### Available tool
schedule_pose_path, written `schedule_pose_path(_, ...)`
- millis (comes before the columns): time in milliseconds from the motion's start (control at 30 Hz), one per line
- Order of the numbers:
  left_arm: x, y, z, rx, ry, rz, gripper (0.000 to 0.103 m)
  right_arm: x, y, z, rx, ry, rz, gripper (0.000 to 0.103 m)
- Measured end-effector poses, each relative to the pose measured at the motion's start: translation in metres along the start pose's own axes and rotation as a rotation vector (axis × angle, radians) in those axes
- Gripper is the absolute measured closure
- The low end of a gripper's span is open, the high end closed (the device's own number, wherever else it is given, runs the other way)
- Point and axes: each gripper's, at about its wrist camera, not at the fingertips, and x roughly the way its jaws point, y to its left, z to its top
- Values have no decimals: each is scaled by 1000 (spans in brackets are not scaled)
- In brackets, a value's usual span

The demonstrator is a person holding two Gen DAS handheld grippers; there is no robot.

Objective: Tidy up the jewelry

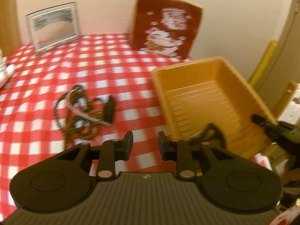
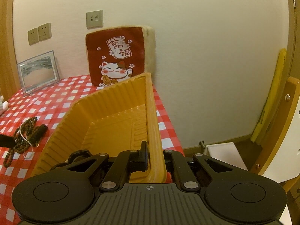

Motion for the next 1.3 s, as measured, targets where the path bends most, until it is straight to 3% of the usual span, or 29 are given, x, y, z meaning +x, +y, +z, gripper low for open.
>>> schedule_pose_path(267,6,21,-18,-1,20,79,78,-3,-5,-2,8,-33,-49,98)
schedule_pose_path(900,39,21,-9,90,-20,74,78,-6,-3,-11,22,-33,-122,97)
schedule_pose_path(1300,79,21,10,216,-14,63,81,4,0,-8,32,-18,-131,97)
